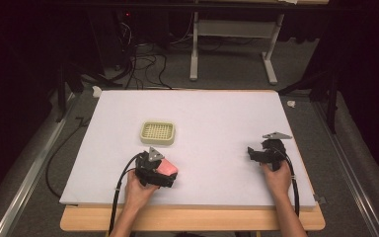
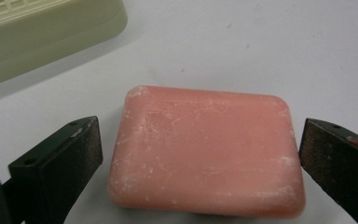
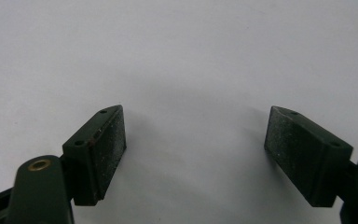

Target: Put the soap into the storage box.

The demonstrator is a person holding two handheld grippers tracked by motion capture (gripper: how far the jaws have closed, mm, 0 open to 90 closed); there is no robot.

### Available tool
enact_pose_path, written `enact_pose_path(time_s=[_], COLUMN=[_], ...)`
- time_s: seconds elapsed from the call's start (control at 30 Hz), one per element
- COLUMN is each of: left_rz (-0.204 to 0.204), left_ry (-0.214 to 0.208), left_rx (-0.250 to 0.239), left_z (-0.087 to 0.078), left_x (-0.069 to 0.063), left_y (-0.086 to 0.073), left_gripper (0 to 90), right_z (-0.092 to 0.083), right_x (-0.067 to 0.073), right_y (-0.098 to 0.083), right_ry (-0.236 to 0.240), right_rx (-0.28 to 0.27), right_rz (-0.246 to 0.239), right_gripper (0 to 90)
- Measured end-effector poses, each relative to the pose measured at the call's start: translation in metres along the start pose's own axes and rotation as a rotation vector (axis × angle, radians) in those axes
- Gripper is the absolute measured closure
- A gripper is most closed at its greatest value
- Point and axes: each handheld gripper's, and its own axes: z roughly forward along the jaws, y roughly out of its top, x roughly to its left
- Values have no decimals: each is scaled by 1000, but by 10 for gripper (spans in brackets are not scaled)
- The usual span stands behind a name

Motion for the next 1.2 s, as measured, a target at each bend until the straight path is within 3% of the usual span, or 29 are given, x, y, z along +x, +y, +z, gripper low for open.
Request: enact_pose_path(time_s=[0.4, 0.7, 0.93, 1.2], left_rz=[17, 17, 32, 27], left_ry=[14, 22, 19, 24], left_rx=[35, 2, -3, -8], left_z=[9, 8, 5, 5], left_x=[0, -1, -4, -4], left_y=[-1, -5, -6, -6], left_gripper=[17, 53, 132, 137], right_z=[0, 0, 0, 0], right_x=[0, 0, 0, 0], right_y=[0, 0, 0, 0], right_ry=[0, 0, 1, 1], right_rx=[0, 1, 0, 0], right_rz=[-1, -2, -1, -1], right_gripper=[211, 212, 212, 212])
